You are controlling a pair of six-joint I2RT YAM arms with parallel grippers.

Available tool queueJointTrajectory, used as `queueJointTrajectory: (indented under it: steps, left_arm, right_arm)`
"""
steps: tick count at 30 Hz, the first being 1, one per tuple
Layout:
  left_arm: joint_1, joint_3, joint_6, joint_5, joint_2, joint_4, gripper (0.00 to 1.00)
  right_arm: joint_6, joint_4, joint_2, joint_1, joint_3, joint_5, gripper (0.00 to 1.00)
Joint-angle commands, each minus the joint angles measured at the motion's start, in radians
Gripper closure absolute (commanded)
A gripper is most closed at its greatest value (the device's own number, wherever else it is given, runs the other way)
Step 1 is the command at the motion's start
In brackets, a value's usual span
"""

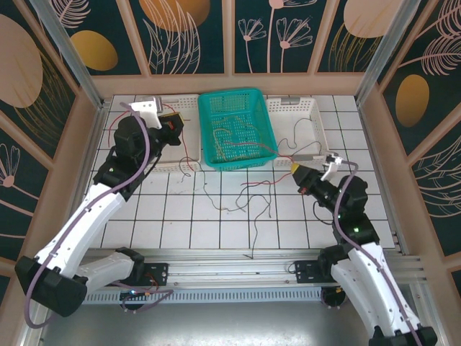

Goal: Untangle the cables

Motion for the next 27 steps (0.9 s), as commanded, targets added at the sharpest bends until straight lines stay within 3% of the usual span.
queueJointTrajectory:
  steps: [1,6,15,21,27]
  left_arm:
    - [0.005,-0.012,-0.035,0.040,0.022,0.054,1.00]
    - [0.003,-0.045,-0.106,0.133,0.051,0.139,1.00]
    - [0.001,-0.073,-0.189,0.202,0.072,0.217,1.00]
    - [0.001,-0.096,-0.207,0.213,0.078,0.243,1.00]
    - [0.001,-0.101,-0.212,0.216,0.089,0.255,1.00]
  right_arm:
    - [-0.045,0.146,0.084,0.055,0.001,-0.131,1.00]
    - [-0.156,0.174,0.206,0.227,0.052,-0.022,1.00]
    - [-0.181,0.334,0.453,0.357,0.091,-0.016,1.00]
    - [-0.223,0.407,0.592,0.447,0.164,0.016,0.80]
    - [-0.213,0.553,0.685,0.484,0.191,-0.043,0.60]
